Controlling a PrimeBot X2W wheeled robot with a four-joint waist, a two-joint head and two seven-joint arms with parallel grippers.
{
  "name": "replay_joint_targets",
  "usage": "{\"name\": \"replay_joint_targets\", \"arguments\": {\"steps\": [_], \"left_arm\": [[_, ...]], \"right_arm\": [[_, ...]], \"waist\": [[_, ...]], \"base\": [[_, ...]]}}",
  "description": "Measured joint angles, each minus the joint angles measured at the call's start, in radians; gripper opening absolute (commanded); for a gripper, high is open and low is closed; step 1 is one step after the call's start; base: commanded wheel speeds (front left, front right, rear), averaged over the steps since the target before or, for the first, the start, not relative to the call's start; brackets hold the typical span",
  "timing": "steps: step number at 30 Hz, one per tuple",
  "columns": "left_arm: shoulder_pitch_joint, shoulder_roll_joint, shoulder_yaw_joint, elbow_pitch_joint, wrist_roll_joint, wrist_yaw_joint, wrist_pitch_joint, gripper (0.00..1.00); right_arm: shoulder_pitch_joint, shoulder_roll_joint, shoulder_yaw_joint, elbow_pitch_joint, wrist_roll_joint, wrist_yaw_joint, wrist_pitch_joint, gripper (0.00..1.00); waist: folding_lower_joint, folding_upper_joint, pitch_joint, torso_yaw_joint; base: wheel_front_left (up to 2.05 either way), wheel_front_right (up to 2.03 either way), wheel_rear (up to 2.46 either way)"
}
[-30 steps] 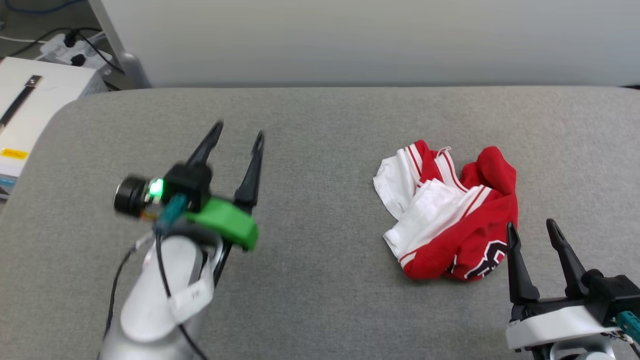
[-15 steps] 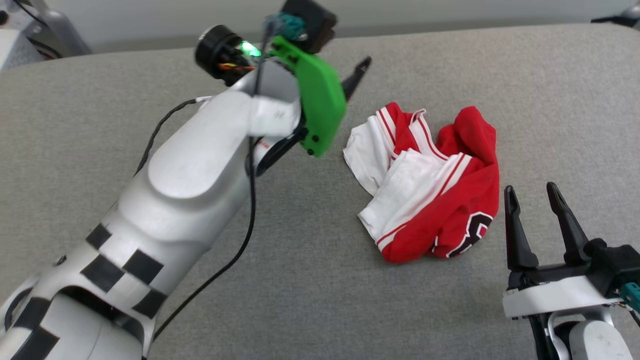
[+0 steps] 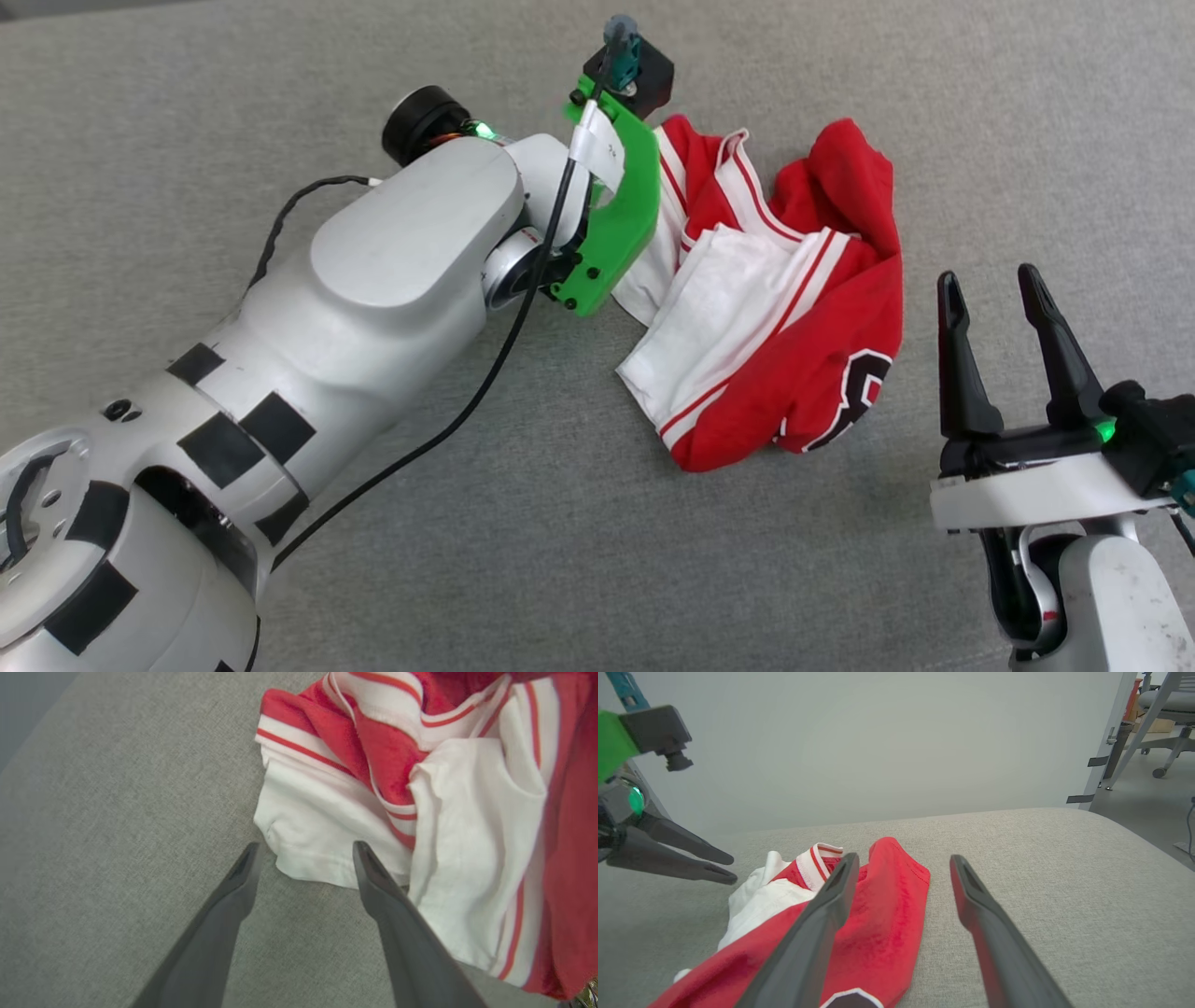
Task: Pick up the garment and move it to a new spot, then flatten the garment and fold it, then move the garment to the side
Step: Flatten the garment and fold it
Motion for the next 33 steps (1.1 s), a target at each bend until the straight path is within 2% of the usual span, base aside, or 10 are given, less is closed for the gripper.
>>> {"name": "replay_joint_targets", "arguments": {"steps": [5,8,9,10,11,17,19,21,27,33], "left_arm": [[-0.009,0.001,-0.076,0.044,0.000,0.000,0.025,1.00],[-0.020,0.011,-0.079,0.020,-0.001,0.000,0.052,1.00],[-0.024,0.017,-0.078,0.010,-0.001,0.000,0.061,0.44],[-0.028,0.024,-0.078,0.002,0.000,0.000,0.061,0.37],[-0.030,0.028,-0.078,-0.007,0.000,0.000,0.059,0.00],[-0.024,0.043,-0.094,-0.078,-0.008,0.000,-0.037,0.00],[-0.016,0.129,-0.100,-0.175,-0.050,0.000,-0.219,0.00],[-0.003,0.178,-0.084,-0.197,-0.082,0.000,-0.267,0.00],[0.093,0.337,-0.055,-0.207,-0.128,0.001,-0.333,0.00],[0.225,0.441,-0.035,-0.196,-0.173,0.046,-0.394,0.00]], "right_arm": [[-0.026,0.000,0.010,0.000,0.013,0.000,0.000,1.00],[-0.034,0.000,0.008,0.000,0.017,0.000,0.000,1.00],[-0.034,0.000,0.007,0.001,0.017,0.000,0.000,1.00],[-0.035,0.000,0.005,0.001,0.017,0.000,0.000,1.00],[-0.035,0.000,0.002,0.001,0.017,0.000,0.000,1.00],[-0.036,0.000,-0.010,0.004,0.011,0.000,0.000,1.00],[-0.014,0.000,-0.024,0.007,0.002,0.000,0.000,1.00],[0.007,0.000,-0.033,0.008,-0.001,0.000,0.000,1.00],[0.037,0.000,-0.047,0.007,-0.017,0.000,0.000,1.00],[0.053,0.000,-0.052,0.005,-0.035,0.000,0.000,1.00]], "waist": [[0.0000,0.0000,0.060,-0.030],[0.0000,0.0000,0.087,-0.046],[0.0000,0.0000,0.094,-0.049],[0.0000,0.0000,0.100,-0.053],[0.0000,0.0000,0.106,-0.056],[0.0001,0.0000,0.102,-0.050],[0.0001,0.0000,0.051,-0.022],[0.0001,0.0001,0.026,-0.005],[0.0001,0.0000,-0.039,0.057],[0.0001,0.0000,-0.088,0.115]], "base": [[0.00,0.00,0.00],[0.00,0.00,0.00],[0.00,0.00,0.00],[0.00,0.00,0.00],[0.00,0.00,0.00],[0.00,0.00,0.00],[0.00,0.00,0.00],[0.00,0.00,0.00],[0.00,0.00,0.00],[0.00,0.00,0.00]]}}
